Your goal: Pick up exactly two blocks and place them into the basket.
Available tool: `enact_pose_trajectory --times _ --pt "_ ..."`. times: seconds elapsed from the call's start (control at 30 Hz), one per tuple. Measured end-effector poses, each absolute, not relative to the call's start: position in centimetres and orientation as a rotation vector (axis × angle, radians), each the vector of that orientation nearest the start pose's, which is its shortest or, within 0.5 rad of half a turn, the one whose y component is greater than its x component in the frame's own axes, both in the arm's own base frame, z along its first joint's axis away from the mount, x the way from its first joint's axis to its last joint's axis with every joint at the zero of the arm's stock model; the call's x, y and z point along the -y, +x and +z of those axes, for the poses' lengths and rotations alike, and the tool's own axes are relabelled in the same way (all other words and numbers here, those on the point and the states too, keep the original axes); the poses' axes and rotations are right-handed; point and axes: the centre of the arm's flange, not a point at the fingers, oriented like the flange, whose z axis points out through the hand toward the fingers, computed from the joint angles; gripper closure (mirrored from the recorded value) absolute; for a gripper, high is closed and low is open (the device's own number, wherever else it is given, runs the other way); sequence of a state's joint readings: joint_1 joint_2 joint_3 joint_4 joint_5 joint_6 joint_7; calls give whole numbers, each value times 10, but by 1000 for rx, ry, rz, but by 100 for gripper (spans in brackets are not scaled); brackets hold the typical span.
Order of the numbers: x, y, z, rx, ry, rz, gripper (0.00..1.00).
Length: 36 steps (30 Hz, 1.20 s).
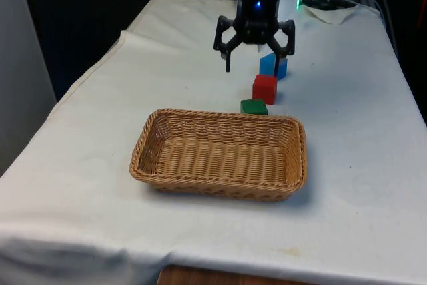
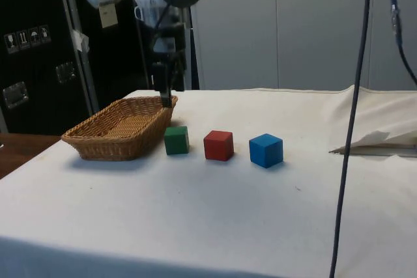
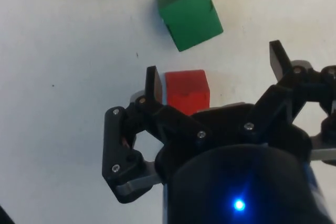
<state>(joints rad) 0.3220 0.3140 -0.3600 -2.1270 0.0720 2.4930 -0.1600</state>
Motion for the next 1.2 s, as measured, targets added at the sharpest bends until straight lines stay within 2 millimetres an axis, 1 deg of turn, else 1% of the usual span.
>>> enact_pose_trajectory --times 0.07,0.13,0.27,0.3,0.4,0.43,0.5,0.53,0.6,0.7,0.73,0.83,0.93,1.2 --pt "19 582 266 164 -3208 -107 0" --pt "19 582 262 173 -3208 -106 0" --pt "18 583 246 206 -3211 -109 0" --pt "16 583 239 218 -3210 -113 0" --pt "13 584 228 234 -3211 -116 0" --pt "13 584 228 234 -3211 -116 0" --pt "9 585 218 247 -3213 -119 0" --pt "9 585 218 247 -3213 -119 0" --pt "8 587 207 245 -3218 -119 0" --pt "8 589 197 242 -3220 -114 0" --pt "8 589 197 242 -3220 -114 0" --pt "8 590 183 236 -3216 -103 0" --pt "8 592 178 234 -3214 -101 0" --pt "8 592 178 234 -3214 -101 0"
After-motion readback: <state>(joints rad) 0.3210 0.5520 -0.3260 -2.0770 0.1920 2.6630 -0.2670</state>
